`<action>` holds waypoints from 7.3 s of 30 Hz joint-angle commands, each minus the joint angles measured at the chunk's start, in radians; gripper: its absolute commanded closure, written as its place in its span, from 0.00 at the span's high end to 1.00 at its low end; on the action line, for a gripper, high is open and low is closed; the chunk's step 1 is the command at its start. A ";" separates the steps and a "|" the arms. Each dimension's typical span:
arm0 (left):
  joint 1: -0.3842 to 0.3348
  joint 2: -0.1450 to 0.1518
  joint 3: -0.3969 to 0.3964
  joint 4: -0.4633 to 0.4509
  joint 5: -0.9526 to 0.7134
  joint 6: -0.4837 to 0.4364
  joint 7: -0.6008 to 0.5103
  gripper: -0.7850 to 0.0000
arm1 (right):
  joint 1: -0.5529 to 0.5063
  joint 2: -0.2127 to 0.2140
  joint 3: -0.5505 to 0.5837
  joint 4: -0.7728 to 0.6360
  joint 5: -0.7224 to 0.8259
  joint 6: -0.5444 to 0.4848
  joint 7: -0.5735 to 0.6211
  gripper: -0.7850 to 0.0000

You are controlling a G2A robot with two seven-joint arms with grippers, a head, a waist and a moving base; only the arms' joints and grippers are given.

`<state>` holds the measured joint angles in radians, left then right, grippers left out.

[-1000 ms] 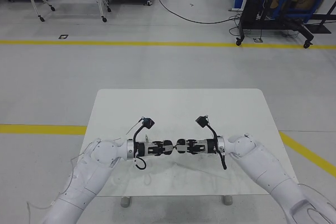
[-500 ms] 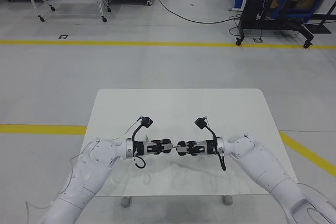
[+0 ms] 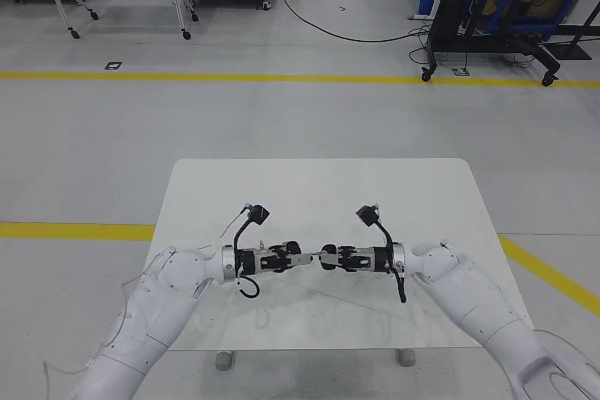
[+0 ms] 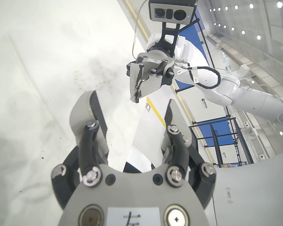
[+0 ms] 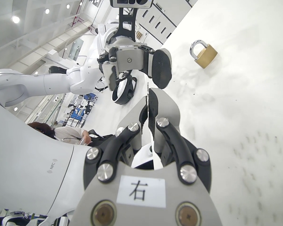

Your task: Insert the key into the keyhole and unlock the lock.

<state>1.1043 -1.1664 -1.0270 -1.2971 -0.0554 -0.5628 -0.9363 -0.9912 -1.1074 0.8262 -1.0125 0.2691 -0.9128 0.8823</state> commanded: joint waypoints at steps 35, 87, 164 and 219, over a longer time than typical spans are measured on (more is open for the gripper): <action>0.219 0.052 -0.124 -0.486 1.143 0.385 0.260 1.00 | -0.086 0.033 0.167 -0.051 -0.056 -0.100 -0.215 0.00; 0.098 -0.031 -0.054 -0.220 0.826 0.391 0.403 0.00 | -0.086 0.033 0.167 -0.051 -0.056 -0.100 -0.215 0.00; -0.094 -0.120 -0.062 0.253 -0.550 0.595 0.239 0.00 | -0.264 -0.053 0.049 -0.613 -0.238 0.895 -0.731 0.00; -0.045 -0.130 -0.097 0.201 -0.489 0.525 0.296 0.00 | -0.216 -0.163 0.039 -0.454 -0.155 0.895 -0.733 0.00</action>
<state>1.0596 -1.2964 -1.1224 -1.0980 -0.5397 -0.0387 -0.6389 -1.2083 -1.2696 0.8652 -1.4685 0.1155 -0.0194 0.1489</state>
